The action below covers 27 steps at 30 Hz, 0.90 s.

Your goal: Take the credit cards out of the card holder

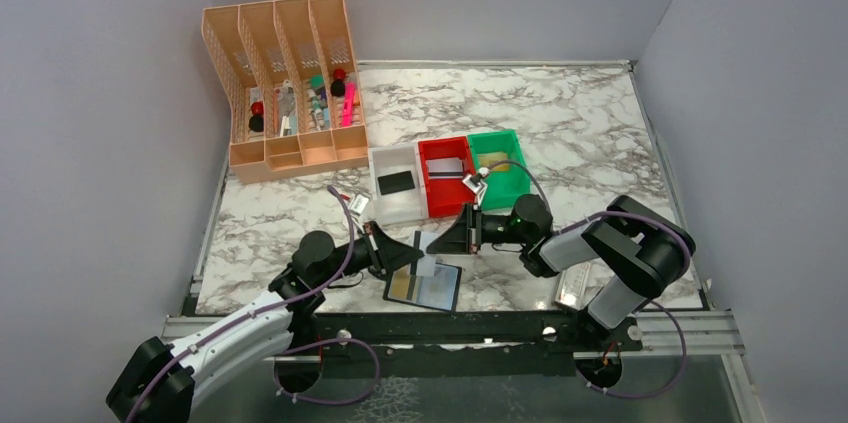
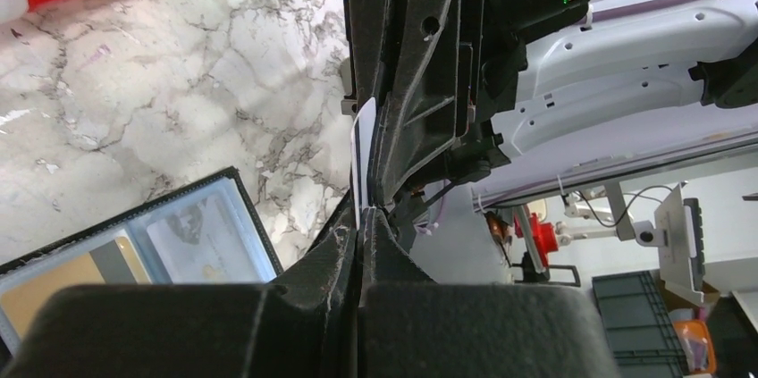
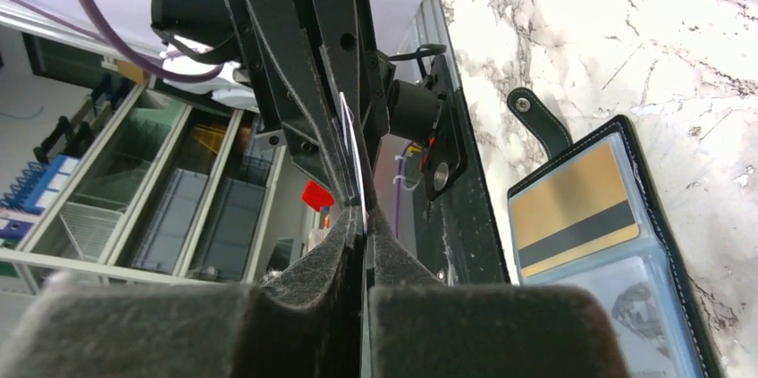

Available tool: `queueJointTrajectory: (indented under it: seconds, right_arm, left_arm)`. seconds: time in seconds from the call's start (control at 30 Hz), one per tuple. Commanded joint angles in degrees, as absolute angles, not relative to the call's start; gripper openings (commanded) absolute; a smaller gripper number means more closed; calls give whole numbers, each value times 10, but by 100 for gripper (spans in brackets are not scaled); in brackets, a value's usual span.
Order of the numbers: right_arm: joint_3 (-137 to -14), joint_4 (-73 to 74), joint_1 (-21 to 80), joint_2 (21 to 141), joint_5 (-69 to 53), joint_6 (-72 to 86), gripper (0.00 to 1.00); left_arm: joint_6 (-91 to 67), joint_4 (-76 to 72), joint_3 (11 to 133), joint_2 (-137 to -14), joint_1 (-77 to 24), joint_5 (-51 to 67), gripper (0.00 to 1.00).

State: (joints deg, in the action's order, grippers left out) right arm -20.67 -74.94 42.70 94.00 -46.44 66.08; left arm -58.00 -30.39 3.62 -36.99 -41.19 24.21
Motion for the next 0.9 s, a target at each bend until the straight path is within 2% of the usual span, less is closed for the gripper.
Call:
queueJointTrajectory:
  seconds: [0.0,0.07,0.17,0.27,0.37,0.53,0.67,0.87]
  right_arm:
    - [-184,-796,431,944,-473,664,2]
    - [-179,-755,431,928,-455,644,1]
    - [-185,-635,430,882,-406,590,1]
    - [-220,-437,428,817,-325,504,1]
    - [-274,-230,427,750,-208,413,1]
    - [-350,-57,427,688,-34,302,1]
    - [-403,-15,427,682,61,239,1]
    - [-469,-17,428,749,118,152,1]
  left_arm:
    - [-574,-342,31,-377,-409,233,0]
    - [-569,-341,30,-383,-409,229,10]
    - [-561,-332,32,-395,-409,225,38]
    - [-544,-283,45,-404,-407,214,63]
    - [-506,-170,77,-394,-407,172,80]
    - [-449,31,139,-355,-406,58,94]
    - [-439,85,155,-333,-406,21,97]
    - [-432,102,160,-333,-406,11,98]
